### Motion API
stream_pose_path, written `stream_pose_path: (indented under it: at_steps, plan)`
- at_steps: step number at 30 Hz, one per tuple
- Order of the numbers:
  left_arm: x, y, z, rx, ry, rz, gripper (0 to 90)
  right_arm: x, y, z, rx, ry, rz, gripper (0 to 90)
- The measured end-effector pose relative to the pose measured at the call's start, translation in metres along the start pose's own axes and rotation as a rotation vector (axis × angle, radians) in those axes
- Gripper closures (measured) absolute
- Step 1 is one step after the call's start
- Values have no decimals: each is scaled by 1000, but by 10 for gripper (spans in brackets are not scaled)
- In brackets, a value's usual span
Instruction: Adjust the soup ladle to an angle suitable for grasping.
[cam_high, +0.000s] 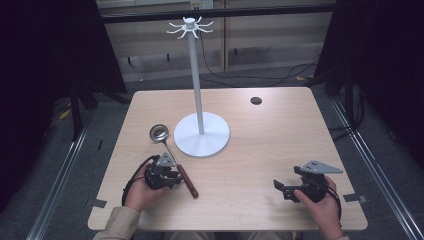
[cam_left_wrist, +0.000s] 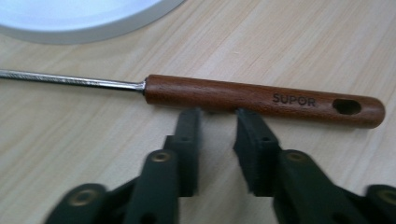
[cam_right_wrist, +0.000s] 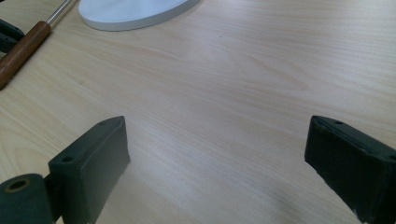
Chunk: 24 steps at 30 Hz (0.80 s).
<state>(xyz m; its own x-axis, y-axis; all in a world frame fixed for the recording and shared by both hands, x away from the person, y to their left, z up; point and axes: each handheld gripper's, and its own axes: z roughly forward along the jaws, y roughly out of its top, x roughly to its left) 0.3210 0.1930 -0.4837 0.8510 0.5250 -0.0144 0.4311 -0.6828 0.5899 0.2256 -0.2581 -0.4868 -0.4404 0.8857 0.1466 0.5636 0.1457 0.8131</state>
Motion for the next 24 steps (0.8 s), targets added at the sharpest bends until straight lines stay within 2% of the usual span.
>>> stream_pose_path:
  at_steps: [1,2,3,4,5,7,8,10,11,14,16,18,22,24]
  plan:
    - [-1,0,1,-13,5,4,667,0,0,0,0,0,0,59]
    - [-1,1,-2,-5,18,29,617,-1,-1,-2,-2,-1,4,59]
    - [-1,1,-2,-5,18,29,586,-1,-1,-3,-5,-1,4,59]
    - [0,2,-4,-3,32,87,533,-1,-2,-4,-3,0,10,59]
    - [0,3,-4,-12,36,99,493,-1,-2,-5,-5,-3,5,59]
    - [0,5,-5,-1,38,106,479,-2,-2,-5,-6,-2,6,59]
    - [0,8,-4,9,44,129,479,-2,-3,-6,-6,-3,6,59]
    - [-1,11,-4,25,44,174,405,-2,-4,-8,-7,-5,8,59]
    - [-1,13,-3,17,44,202,392,-2,-4,-8,-9,-7,7,59]
    - [-3,19,-3,16,45,225,378,-3,-4,-11,-19,-8,23,59]
    - [-4,21,-4,22,22,238,378,-4,-4,-10,-18,-6,25,59]
    - [-6,22,-4,17,30,253,369,-4,-4,-10,-13,-8,29,59]
    - [-7,21,-4,8,10,261,327,-4,-5,-8,-10,-2,24,60]
    - [-7,21,-3,13,9,281,298,-4,-5,-8,-11,-1,26,60]
